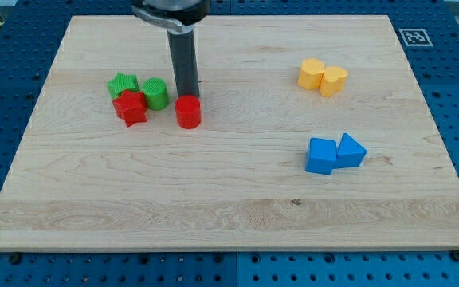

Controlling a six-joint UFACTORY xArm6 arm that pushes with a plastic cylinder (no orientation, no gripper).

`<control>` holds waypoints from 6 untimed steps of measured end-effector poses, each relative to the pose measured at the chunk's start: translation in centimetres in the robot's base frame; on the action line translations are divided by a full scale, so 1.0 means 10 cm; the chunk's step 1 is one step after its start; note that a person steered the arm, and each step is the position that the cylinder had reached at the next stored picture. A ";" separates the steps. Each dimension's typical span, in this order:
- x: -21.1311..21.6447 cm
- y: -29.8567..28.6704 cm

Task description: Push red star and green circle a bit up and right

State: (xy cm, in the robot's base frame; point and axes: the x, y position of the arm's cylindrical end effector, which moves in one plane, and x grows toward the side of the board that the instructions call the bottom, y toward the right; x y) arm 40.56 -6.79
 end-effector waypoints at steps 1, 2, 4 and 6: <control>0.27 0.00; 0.34 0.02; 0.49 0.66; 1.35 0.53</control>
State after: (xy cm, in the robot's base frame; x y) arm 54.03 -1.48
